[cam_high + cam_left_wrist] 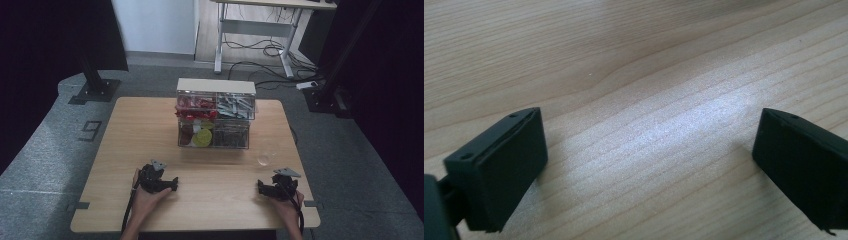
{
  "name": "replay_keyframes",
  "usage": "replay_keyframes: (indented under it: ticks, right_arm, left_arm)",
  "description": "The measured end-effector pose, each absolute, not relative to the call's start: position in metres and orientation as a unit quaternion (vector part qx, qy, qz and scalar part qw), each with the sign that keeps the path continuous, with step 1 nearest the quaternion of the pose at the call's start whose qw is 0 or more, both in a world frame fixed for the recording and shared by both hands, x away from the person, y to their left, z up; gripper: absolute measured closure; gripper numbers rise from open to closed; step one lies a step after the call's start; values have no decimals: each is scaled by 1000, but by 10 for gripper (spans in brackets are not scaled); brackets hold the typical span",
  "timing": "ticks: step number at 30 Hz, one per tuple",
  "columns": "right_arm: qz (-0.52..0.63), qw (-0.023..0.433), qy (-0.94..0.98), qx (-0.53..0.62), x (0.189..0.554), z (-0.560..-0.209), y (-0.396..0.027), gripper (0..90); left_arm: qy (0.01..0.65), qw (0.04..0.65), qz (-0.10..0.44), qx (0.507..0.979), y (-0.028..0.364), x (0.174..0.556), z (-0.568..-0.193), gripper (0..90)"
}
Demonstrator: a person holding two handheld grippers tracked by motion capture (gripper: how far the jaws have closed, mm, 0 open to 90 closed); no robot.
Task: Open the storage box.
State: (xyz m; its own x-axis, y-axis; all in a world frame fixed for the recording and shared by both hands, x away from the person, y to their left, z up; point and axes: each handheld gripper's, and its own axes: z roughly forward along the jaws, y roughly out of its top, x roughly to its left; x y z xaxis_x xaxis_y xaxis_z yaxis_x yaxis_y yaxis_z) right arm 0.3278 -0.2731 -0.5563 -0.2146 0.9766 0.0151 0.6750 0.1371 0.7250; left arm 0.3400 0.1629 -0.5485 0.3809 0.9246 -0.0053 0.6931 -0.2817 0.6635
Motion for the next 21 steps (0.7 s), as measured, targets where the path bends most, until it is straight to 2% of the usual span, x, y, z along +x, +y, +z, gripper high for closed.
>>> replay_keyframes:
  ticks: [4, 8, 21]
  right_arm:
    - [312, 244, 713, 579, 327, -556, -273, 55]
    - [313, 245, 712, 579, 327, -556, -274, 68]
    - [315, 249, 710, 579, 327, -556, -276, 105]
  left_arm:
    - [525, 300, 202, 770, 164, 337, -548, 62]
    - [529, 306, 208, 764, 166, 334, -547, 151]
    - [527, 326, 223, 753, 171, 325, -539, 266]
